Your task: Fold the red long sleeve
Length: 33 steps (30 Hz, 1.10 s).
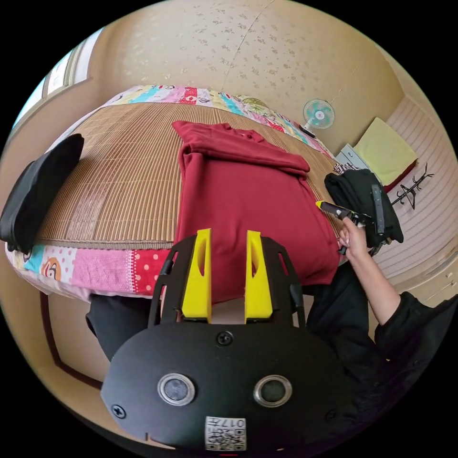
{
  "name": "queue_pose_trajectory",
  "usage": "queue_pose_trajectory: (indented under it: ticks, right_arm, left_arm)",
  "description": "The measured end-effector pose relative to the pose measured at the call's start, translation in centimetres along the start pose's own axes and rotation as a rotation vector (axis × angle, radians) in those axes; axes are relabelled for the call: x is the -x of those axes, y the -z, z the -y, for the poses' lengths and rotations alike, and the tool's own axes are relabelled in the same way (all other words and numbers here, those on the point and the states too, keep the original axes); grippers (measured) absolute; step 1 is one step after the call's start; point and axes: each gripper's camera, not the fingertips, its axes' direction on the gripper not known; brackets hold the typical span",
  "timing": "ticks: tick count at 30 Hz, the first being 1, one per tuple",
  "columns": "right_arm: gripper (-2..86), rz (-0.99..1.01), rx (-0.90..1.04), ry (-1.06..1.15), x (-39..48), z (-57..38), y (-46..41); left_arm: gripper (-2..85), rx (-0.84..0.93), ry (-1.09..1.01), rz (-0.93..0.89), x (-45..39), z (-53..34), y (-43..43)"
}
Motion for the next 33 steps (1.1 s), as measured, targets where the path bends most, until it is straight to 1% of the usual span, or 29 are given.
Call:
queue_pose_trajectory:
  ticks: [3,4,6,7,8,11,13,14,15,16,17,18,19,21,24,26,29,31,33]
  right_arm:
    - [1.5,-0.040,-0.049,0.011,1.5,-3.5,2.3]
    - [1.4,-0.057,-0.044,0.016,2.0,-4.4,2.4]
    - [1.2,-0.100,0.007,0.039,2.8,-4.2,1.1]
    - [1.0,-0.157,0.096,0.063,3.2,-2.8,-0.8]
    - [0.9,-0.195,0.105,0.082,3.6,-1.0,-1.8]
    - [0.8,-0.200,0.141,0.054,3.0,4.7,-4.1]
    - [0.9,-0.204,0.173,0.097,2.5,8.0,-5.4]
    - [1.0,-0.191,0.233,0.106,2.0,9.9,-5.6]
    - [1.1,-0.177,0.274,0.094,1.6,10.7,-5.5]
    - [1.2,-0.139,0.303,0.064,0.9,11.8,-4.5]
    - [1.5,-0.098,0.212,0.053,0.3,11.6,-2.0]
    - [1.7,-0.079,0.157,0.053,0.0,11.0,-0.6]
    - [2.1,-0.050,0.074,0.051,-0.8,9.4,1.9]
    - [3.4,-0.032,0.033,0.039,-2.3,6.0,4.3]
    - [6.6,0.010,0.028,0.004,-5.2,-0.4,5.8]
    - [9.2,0.102,0.025,-0.046,-7.4,-4.4,6.6]
    - [11.0,0.176,0.016,-0.111,-9.5,-7.1,7.7]
    - [11.5,0.220,0.021,-0.177,-11.0,-8.1,8.4]
    - [11.5,0.320,0.002,-0.252,-12.8,-9.3,8.8]
  left_arm:
    - [10.0,0.120,0.051,0.133,0.0,2.3,-3.0]
    - [9.5,0.106,0.040,0.178,-0.5,3.2,-3.1]
    - [9.2,0.131,0.023,0.242,-1.4,5.2,-3.9]
    - [9.2,0.143,0.001,0.265,-1.9,6.8,-4.5]
    - [9.1,0.145,-0.001,0.266,-1.9,7.7,-4.8]
    - [8.9,0.159,0.054,0.166,0.5,13.2,-6.1]
    - [8.5,0.209,0.178,-0.011,4.3,16.9,-6.0]
    - [8.4,0.226,0.208,-0.059,5.2,17.4,-5.6]
    - [8.5,0.217,0.230,-0.146,6.6,17.9,-4.2]
    - [8.8,0.127,0.188,-0.189,7.3,17.4,-1.6]
    - [8.9,0.075,0.156,-0.185,7.5,16.8,-0.2]
    - [9.0,0.003,0.090,-0.140,7.8,15.1,2.4]
    - [9.6,-0.023,0.036,-0.087,8.1,13.1,4.2]
    - [11.5,-0.012,-0.009,-0.050,8.9,9.8,5.9]
    - [14.1,0.026,0.034,-0.048,11.4,5.0,7.2]
    - [15.0,0.058,0.082,-0.043,13.1,3.4,7.7]
    - [15.8,0.052,0.152,-0.140,15.8,1.9,9.1]
    - [13.3,0.067,0.239,-0.182,17.8,1.1,9.9]
    - [11.1,0.086,0.311,-0.226,19.1,0.3,10.2]
